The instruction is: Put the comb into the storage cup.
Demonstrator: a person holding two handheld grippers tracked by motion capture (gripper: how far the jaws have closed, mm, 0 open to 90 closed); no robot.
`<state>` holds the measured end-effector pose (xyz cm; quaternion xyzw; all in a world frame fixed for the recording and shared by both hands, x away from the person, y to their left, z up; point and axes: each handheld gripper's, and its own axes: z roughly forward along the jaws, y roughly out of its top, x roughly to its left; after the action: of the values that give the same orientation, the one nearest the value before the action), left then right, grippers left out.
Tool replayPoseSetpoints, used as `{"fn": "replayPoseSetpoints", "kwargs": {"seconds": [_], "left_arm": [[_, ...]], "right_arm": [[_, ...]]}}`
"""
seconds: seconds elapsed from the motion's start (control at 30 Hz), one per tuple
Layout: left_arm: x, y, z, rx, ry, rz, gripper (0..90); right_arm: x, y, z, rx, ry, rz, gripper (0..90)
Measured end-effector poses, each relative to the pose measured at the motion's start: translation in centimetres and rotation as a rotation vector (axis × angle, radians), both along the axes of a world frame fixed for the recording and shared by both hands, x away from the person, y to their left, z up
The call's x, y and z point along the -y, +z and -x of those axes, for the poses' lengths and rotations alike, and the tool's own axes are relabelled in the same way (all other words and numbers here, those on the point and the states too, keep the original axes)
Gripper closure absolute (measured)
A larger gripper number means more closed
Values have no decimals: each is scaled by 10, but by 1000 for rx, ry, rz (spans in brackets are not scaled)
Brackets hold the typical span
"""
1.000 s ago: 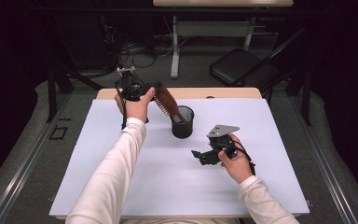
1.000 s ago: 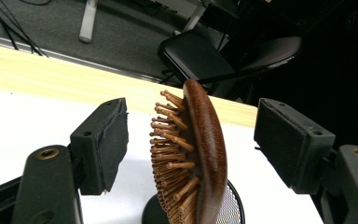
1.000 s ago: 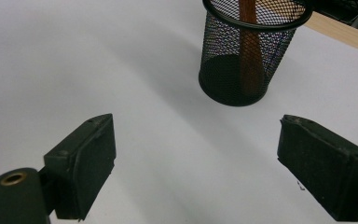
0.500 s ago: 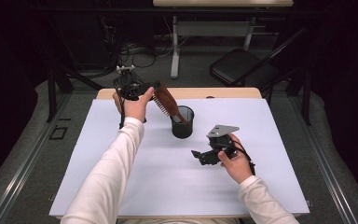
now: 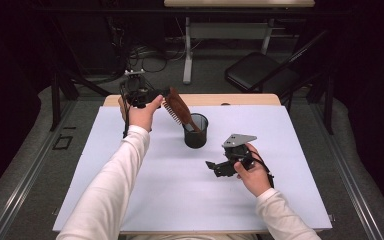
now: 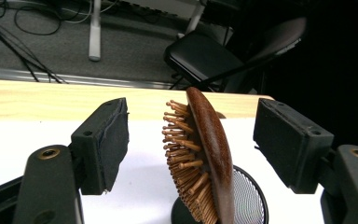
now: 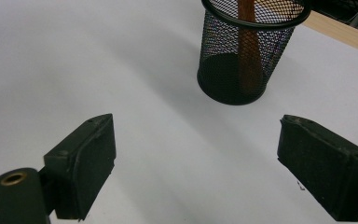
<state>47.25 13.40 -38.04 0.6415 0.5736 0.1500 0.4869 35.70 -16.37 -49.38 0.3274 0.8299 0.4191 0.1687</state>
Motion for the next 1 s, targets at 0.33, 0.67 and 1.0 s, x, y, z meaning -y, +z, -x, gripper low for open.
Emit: {"fn": "replayPoseSetpoints", "kwargs": {"seconds": [0.33, 0.67, 1.0], "left_arm": [[-1, 0, 1, 40, -67, -36, 280], [-2, 3, 4, 71, -120, -102, 285], [-7, 0, 3, 54, -204, -151, 275]], "right_arm": [[-1, 0, 0, -2, 0, 1, 112], [-1, 0, 0, 0, -1, 1, 112], [-1, 0, 0, 3, -3, -2, 114]]}}
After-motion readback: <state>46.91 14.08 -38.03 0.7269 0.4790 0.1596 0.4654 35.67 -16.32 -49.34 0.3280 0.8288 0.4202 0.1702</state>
